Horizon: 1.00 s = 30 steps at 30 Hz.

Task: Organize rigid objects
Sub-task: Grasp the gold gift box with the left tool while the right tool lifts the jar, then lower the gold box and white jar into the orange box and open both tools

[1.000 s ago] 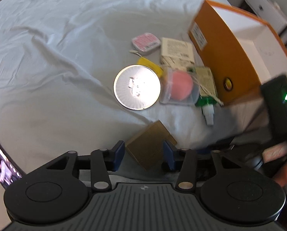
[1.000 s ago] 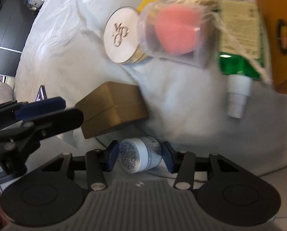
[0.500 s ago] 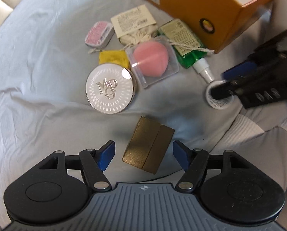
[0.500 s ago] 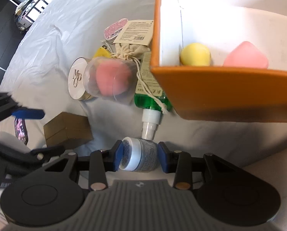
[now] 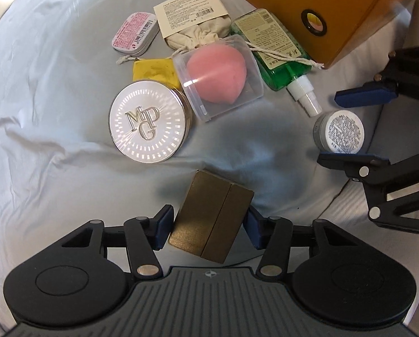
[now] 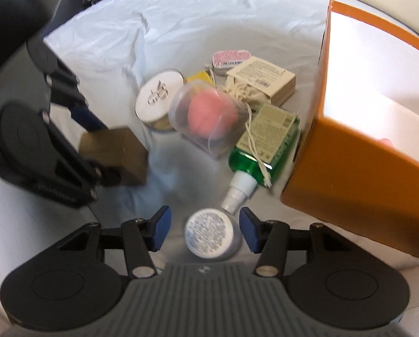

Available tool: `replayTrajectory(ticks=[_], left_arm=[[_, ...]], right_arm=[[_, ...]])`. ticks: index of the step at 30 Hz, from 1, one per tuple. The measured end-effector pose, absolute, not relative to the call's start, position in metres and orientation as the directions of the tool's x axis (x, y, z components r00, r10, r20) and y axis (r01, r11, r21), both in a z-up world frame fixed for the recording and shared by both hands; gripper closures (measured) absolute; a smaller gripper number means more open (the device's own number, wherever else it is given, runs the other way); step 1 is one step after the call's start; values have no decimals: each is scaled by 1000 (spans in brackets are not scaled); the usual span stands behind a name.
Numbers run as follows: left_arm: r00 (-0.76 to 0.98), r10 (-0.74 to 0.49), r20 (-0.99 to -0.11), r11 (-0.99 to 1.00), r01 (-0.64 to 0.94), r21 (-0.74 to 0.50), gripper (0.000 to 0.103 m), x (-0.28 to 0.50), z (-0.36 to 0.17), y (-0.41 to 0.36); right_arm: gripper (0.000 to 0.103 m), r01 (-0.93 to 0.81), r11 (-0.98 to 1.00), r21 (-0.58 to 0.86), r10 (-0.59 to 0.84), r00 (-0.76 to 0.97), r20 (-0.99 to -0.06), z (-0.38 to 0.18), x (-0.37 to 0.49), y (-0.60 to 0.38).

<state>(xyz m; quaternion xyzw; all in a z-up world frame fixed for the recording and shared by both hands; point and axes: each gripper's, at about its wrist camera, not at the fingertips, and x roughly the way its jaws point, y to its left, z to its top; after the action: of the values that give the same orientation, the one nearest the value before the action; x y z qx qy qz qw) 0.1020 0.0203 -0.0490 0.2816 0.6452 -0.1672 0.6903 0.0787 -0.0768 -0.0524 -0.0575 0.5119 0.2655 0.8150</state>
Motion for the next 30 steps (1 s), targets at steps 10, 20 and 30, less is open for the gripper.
replayTrajectory(ticks=[10,20,30], left_arm=[[219,20,-975,892,438,116,50,97,-22,42],[381,-224,-897,963,227,-145,51,78,20,62],[490,-359,-794,911,370,-184,51,72,92,12]], right_arm=[[60,-480,855,197,408,388,-826,-70,72,-91],[60,-484,839,250,482,444,-756,-42,58,-112],[60,-451,846,284,519,574,-633,19,54,-165]])
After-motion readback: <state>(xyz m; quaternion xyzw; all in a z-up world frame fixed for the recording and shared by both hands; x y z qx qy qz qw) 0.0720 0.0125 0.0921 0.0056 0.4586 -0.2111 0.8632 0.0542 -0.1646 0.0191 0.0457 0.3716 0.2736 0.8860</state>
